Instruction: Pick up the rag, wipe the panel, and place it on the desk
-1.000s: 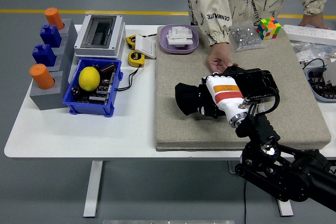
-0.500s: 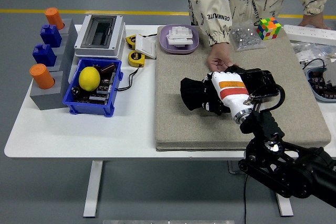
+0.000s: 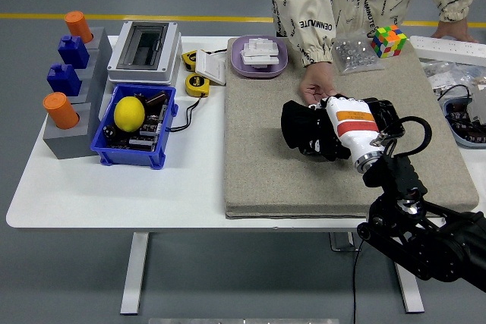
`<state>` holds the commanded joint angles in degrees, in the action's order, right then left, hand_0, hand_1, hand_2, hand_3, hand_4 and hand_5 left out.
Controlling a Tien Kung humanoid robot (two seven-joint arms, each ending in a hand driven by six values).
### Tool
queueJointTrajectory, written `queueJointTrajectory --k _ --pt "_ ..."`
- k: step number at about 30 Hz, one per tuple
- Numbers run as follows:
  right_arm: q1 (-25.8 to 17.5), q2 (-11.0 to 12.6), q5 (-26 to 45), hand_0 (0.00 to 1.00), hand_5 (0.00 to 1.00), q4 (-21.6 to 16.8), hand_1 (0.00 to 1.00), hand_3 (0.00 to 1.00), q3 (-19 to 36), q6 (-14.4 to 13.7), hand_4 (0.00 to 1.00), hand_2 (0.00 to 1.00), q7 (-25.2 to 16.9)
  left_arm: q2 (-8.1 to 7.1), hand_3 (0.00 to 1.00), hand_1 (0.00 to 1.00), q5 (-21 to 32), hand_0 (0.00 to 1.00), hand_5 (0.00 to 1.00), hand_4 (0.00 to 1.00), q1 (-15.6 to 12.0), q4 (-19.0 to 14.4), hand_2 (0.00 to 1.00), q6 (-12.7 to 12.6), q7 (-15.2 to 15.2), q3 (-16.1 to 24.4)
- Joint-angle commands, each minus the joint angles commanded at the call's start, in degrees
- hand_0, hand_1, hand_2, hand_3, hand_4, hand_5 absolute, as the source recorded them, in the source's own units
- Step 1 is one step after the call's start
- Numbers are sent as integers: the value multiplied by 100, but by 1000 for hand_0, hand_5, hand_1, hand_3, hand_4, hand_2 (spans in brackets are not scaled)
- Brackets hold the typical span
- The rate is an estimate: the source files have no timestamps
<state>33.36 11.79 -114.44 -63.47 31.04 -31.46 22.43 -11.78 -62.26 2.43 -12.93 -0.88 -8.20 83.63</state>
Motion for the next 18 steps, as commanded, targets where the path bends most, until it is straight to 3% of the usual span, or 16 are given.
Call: queueJointTrajectory --k 18 --pt "-98 315 -8 296 57 323 390 434 395 40 968 419 -18 11 561 642 -4 607 440 628 -1 4 654 1 1 34"
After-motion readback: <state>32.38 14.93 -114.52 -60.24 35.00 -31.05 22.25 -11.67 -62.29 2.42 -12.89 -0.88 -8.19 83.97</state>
